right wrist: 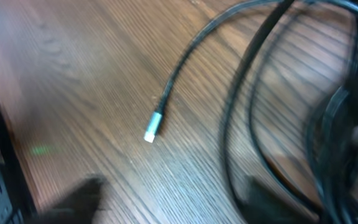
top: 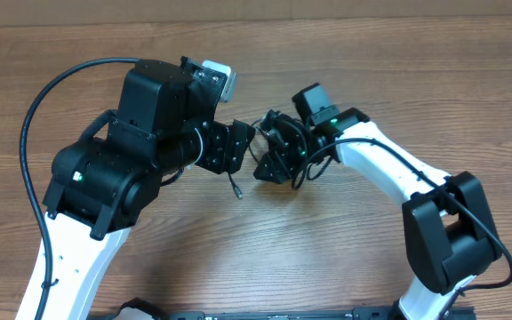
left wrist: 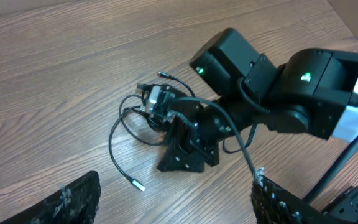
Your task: Untangle cables
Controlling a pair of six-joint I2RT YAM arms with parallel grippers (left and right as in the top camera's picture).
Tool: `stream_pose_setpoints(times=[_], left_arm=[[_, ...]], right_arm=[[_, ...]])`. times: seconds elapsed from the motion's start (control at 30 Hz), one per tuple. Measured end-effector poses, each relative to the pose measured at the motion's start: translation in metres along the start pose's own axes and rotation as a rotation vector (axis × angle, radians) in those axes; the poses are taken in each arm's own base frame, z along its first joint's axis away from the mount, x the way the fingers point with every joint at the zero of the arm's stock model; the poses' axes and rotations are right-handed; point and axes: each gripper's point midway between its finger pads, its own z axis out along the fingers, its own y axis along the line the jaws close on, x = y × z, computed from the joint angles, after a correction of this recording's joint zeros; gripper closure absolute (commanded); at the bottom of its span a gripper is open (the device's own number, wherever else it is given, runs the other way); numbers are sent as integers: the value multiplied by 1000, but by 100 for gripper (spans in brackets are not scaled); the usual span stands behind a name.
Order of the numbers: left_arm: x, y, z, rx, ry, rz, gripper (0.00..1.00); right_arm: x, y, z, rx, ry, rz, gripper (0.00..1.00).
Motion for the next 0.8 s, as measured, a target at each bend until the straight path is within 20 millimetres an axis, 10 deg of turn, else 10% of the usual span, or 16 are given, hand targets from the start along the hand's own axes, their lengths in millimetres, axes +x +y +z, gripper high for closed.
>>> stream_pose_setpoints(times=[0.17,0.3,0.8], left_arm=[[2,0,0,-1,8,-1,23],[4,1,0,-3,18,-3,22],[5,1,0,-4,22,-4,21]], right_arm=[[-3,7,4,-9,-4,-22,96],[-2,7,4,-5,-2,-19,5],[-6,-20,2,142,-10,-35,0]])
